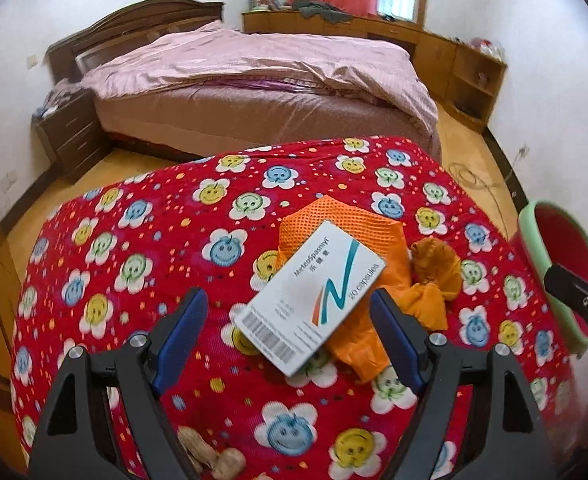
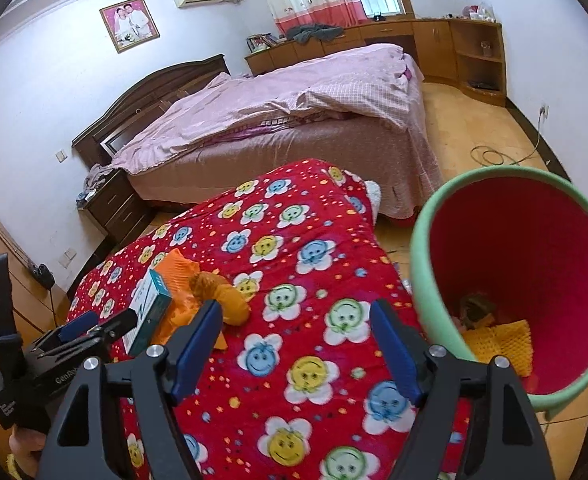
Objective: Collect trash
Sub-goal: 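Grasp the white MeteoSpasmyl medicine box with the left tool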
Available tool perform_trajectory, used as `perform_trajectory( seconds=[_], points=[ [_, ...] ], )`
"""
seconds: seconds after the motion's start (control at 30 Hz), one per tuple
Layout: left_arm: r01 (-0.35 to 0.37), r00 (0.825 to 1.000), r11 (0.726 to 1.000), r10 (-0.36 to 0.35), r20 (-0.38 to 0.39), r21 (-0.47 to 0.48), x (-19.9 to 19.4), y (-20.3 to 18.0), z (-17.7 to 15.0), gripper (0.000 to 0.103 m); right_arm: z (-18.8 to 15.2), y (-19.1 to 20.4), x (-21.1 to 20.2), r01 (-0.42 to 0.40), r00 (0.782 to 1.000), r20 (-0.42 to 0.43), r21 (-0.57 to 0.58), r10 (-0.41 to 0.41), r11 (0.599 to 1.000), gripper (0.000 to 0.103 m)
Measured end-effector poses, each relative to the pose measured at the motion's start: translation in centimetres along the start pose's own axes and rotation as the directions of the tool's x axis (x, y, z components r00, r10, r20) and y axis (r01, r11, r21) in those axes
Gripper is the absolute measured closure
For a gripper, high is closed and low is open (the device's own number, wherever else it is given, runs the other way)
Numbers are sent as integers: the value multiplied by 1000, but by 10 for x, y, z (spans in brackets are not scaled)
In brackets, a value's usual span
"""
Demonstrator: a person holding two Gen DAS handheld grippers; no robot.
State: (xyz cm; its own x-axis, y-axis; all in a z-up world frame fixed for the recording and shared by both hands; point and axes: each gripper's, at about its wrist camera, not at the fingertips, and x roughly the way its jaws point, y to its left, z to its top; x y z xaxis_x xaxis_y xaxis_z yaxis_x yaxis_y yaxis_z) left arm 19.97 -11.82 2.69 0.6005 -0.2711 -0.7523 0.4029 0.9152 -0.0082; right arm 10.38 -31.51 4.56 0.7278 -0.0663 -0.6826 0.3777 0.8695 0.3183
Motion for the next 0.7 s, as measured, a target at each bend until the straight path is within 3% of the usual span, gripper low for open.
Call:
perform_trajectory(
  seconds=[0.23,0.43,0.6,0.7],
  points=[
    [-16,996,995,24,-86,94,35,-3,8,20,-3,8,19,-13,999,-36,5,13,1000,24],
    [-3,994,999,8,-109,47,47,9,10,22,-8,8,27,-14,998,-57,3,15,1000,24],
    [56,991,997,-61,-122,-44,47,21,7,47,-8,11,31,-17,998,-64,-7,17,1000,24],
    [40,995,995,-49,-91,-97,40,27,2,48,-7,16,34,-22,998,-67,-25,20,999,24]
  ],
)
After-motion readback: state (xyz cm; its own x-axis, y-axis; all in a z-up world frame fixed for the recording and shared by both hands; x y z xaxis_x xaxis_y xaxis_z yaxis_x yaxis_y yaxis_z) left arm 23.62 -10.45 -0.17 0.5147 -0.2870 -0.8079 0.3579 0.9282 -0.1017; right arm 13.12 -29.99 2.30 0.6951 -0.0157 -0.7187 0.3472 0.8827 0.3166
